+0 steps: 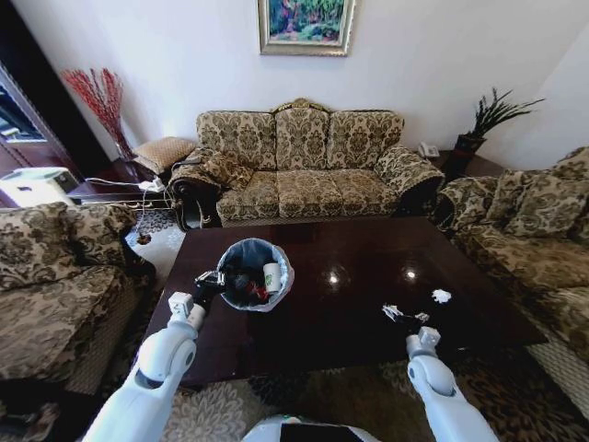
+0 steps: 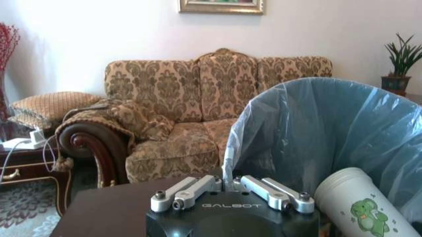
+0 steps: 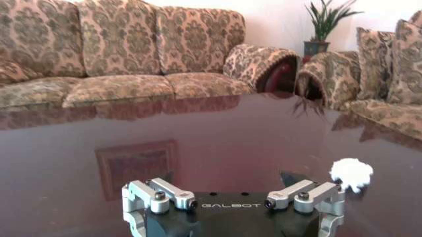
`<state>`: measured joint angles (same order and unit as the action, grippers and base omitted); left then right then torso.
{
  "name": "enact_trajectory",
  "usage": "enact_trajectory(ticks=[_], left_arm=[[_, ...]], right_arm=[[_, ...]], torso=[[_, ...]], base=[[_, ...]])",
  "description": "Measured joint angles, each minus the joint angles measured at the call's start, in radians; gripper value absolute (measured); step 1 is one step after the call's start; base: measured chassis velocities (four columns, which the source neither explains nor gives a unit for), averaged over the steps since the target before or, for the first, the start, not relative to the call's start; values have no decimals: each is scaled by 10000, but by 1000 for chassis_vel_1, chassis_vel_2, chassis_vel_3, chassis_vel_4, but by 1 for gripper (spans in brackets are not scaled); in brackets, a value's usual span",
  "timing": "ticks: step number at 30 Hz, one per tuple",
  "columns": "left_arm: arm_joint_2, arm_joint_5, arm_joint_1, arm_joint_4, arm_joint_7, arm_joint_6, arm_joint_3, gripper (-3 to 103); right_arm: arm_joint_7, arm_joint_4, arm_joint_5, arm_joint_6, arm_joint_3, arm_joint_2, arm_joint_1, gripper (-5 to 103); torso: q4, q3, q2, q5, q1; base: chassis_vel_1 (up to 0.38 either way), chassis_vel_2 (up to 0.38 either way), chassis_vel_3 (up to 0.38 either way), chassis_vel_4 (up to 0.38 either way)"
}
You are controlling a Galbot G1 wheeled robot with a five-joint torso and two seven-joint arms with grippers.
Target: Move to the front of the table and place the trash on the table into the trash bin.
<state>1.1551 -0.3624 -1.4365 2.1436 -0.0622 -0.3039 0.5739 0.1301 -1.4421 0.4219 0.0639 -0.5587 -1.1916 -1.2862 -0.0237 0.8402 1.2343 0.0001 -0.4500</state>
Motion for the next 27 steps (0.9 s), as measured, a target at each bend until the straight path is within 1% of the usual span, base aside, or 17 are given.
enact_trajectory(ticks=[2, 6, 11, 14, 16, 20, 21, 24, 26, 27], left_arm=[[13, 14, 23, -29, 4, 3, -41, 3], [-16, 18, 56, -56, 5, 3, -94, 3], [-68, 18, 63, -66, 4, 4, -105, 3], [-87, 17, 71, -76, 2, 4, -107, 3], [-88, 14, 74, -78, 1, 5, -110, 3], [-88, -9, 83, -83, 2, 61, -108, 3], [-88, -9, 83, -83, 2, 61, -108, 3], [-112, -31, 73, -81, 1, 80, -58, 3], [-118, -43, 72, -81, 2, 108, -52, 3], [-134, -80, 72, -114, 19, 256, -52, 3]], right_arm=[[-11, 419, 24, -4, 49, -48, 148, 100], [-78, 1038, 5, 40, 147, -200, 452, 100], [-83, 1394, -21, 14, 287, -331, 741, 100], [-78, 1731, 3, -40, 439, -471, 1075, 85], [-73, 1824, 33, -49, 485, -495, 1143, 85], [25, 2089, 360, -201, 616, -621, 1352, 64], [25, 2089, 360, -201, 616, -621, 1352, 64], [129, 2095, 686, -321, 645, -670, 1356, 47], [138, 2095, 713, -323, 645, -675, 1353, 47], [183, 2095, 812, -323, 645, -676, 1346, 42]], torso=[[6, 0, 0, 0, 0], [3, 0, 0, 0, 0], [2, 0, 0, -1, 0], [1, 0, 0, -3, 0], [0, 0, 0, -1, 0], [2, 0, 0, -1, 0], [2, 0, 0, -1, 0], [3, 0, 1, -1, 0], [2, 0, 1, -2, 0], [2, 0, 1, -2, 0]], base=[[0, 0, 0, 0], [0, 0, 0, 0], [0, 0, 0, 0], [0, 0, 0, 0], [0, 0, 0, 0], [0, 0, 0, 0], [0, 0, 0, 0], [0, 0, 0, 0], [0, 0, 0, 0], [0, 0, 0, 0]])
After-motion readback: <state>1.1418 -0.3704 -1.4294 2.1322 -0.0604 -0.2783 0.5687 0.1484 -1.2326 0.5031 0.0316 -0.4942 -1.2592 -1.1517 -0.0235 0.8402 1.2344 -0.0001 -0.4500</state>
